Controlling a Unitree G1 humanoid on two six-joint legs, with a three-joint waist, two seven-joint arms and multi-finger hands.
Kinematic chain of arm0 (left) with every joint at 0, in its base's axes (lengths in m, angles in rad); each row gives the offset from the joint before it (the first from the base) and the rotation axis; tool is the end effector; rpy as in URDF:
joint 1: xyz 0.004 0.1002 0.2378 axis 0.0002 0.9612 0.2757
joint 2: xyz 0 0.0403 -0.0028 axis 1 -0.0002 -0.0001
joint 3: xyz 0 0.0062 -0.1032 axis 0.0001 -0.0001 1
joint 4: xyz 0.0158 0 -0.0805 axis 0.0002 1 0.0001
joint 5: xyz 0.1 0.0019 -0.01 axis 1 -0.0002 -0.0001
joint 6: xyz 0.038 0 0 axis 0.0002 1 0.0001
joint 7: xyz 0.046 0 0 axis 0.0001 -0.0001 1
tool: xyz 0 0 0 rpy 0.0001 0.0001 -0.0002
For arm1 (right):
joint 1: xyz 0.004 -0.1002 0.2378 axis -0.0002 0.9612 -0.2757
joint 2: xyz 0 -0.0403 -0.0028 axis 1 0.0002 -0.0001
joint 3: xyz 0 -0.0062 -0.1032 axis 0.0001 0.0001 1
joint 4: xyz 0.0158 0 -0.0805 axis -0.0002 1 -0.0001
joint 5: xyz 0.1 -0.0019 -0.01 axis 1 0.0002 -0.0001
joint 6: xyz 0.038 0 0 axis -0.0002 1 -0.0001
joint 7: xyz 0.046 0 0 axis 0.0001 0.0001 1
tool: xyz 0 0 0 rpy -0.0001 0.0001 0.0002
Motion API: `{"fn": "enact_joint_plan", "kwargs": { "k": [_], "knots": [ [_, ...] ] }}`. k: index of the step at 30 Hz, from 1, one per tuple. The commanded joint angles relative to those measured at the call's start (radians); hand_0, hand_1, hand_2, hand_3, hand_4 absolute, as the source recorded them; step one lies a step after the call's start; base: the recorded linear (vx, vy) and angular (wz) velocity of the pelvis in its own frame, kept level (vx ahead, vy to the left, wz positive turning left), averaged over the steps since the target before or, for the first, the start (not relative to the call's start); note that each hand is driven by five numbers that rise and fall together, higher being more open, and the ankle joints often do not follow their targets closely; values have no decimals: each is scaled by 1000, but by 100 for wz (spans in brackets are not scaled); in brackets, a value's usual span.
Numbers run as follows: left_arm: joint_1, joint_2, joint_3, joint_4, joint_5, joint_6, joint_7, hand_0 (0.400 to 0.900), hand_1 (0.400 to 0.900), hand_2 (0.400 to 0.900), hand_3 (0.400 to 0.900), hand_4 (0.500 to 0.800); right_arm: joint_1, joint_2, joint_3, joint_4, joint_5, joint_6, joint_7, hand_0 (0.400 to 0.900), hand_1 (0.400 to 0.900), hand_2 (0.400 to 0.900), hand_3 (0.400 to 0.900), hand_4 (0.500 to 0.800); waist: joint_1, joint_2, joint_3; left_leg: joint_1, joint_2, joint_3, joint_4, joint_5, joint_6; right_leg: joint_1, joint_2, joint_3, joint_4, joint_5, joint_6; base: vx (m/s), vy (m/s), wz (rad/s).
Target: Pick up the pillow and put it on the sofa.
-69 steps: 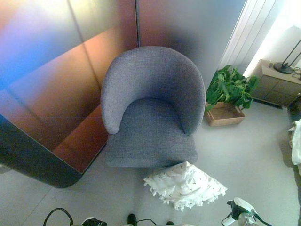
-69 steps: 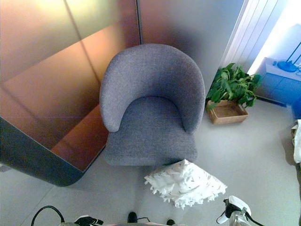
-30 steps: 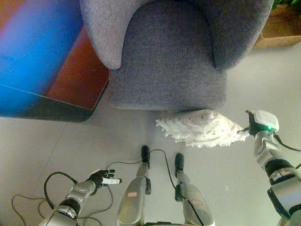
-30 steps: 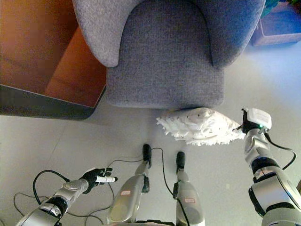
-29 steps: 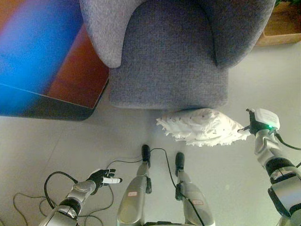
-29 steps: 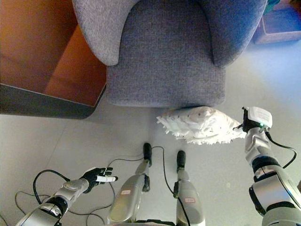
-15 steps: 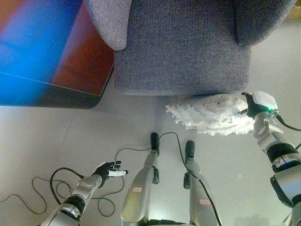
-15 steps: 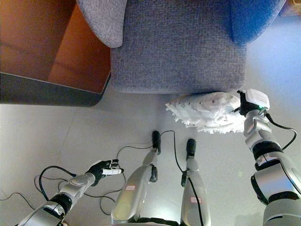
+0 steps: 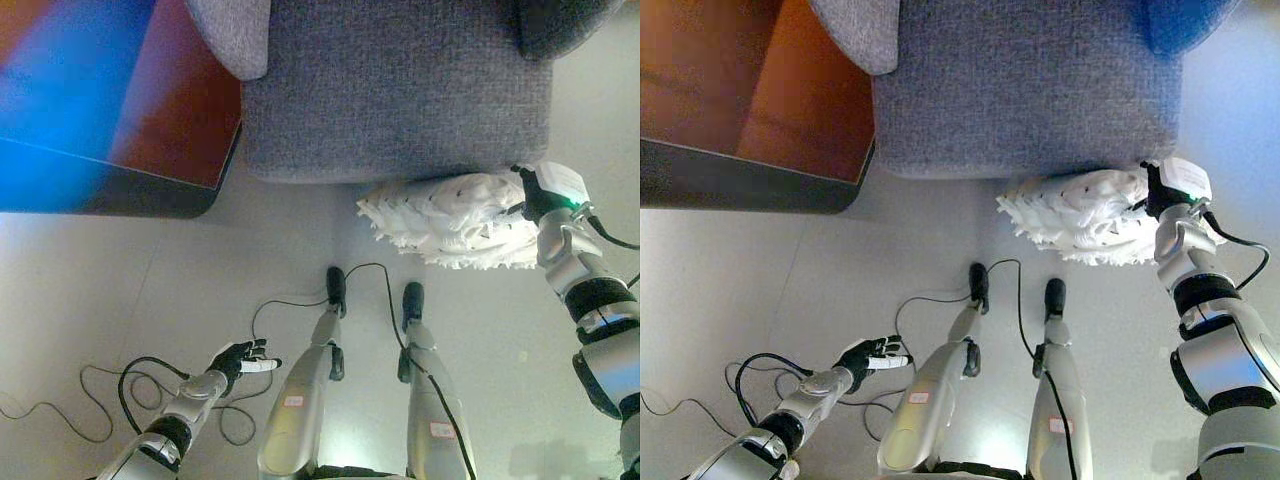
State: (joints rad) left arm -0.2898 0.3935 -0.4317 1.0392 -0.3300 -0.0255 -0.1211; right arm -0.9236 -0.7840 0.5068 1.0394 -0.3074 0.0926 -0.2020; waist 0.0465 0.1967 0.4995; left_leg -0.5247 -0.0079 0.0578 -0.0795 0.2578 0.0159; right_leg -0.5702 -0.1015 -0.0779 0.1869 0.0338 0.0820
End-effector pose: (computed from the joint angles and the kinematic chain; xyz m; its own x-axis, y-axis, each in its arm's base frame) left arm 0.1967 0.2304 -0.0583 0.6871 -0.0349 -0.7258 0.2360 0.9554 0.1774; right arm 0.3256 -0.3042 0.1559 0.9240 -0.3779 0.0587 0.1516 0.2209 -0.9634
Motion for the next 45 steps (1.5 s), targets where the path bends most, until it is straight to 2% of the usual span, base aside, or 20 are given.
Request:
{"fn": "enact_joint_plan", "kwargs": {
  "k": [1,11,12,13,14,19,22,31,38,45],
  "knots": [
    [33,1,-18,7,-26,-4,18,900,900,900,900,800,-130,-133,64,-76,29,4,4,900,900,900,900,800,12,13,21,29,-40,-41,-8,-61,-55,-8,-25,-30,-78,79,29,0,0,0],
    [27,4,-17,0,-29,-9,30,900,900,900,900,800,-171,-130,91,-77,93,-49,134,900,900,900,900,800,22,11,21,23,-38,-46,-3,-59,-56,-18,-27,-36,-67,76,28,-2,-1,0],
    [27,6,-17,-3,-30,-8,29,900,900,900,900,800,-179,-133,97,-76,109,-51,144,625,625,625,625,635,23,12,21,23,-39,-47,-3,-57,-56,-17,-27,-36,-67,76,28,-18,-8,5],
    [28,8,-17,-6,-29,-8,28,900,900,900,900,800,-191,-136,100,-81,110,-48,151,480,480,480,480,548,24,13,21,23,-39,-50,-3,-57,-56,-19,-26,-35,-64,75,27,-14,-5,4],
    [30,7,-17,-5,-29,-10,30,900,900,900,900,800,-195,-136,101,-88,111,-42,160,400,400,400,400,500,23,13,21,23,-40,-52,-2,-57,-57,-20,-25,-34,-62,74,27,0,0,0],
    [39,8,-18,-8,-33,-10,42,900,900,900,900,800,-203,-147,104,-98,135,-47,169,400,400,400,400,500,22,14,21,22,-40,-60,-4,-53,-56,-24,-20,-27,-61,75,25,0,0,0],
    [45,7,-16,0,-38,-23,41,900,900,900,900,800,-201,-150,77,-100,188,-28,139,400,400,400,400,500,20,17,21,26,-40,-62,-2,-56,-56,-23,-18,-25,-52,69,24,0,0,0],
    [55,2,-15,-8,-38,-27,50,900,900,900,900,800,-190,-158,61,-110,168,-64,151,400,400,400,400,500,23,13,21,34,-37,-48,-2,-61,-55,-15,-26,-40,-53,69,27,0,8,-2],
    [70,16,0,0,-34,-28,27,900,900,900,900,800,-163,-180,77,-192,150,-157,185,400,400,400,400,500,17,-16,21,91,-25,-39,-8,-72,-57,45,-28,-57,-69,68,28,2,2,-5],
    [87,28,25,17,-22,-23,6,900,900,900,900,800,-170,-208,87,-336,142,-175,204,400,400,400,400,500,9,-55,20,170,-15,-39,-8,-91,-63,131,-26,-68,-88,64,29,2,-2,0]
  ]
}}
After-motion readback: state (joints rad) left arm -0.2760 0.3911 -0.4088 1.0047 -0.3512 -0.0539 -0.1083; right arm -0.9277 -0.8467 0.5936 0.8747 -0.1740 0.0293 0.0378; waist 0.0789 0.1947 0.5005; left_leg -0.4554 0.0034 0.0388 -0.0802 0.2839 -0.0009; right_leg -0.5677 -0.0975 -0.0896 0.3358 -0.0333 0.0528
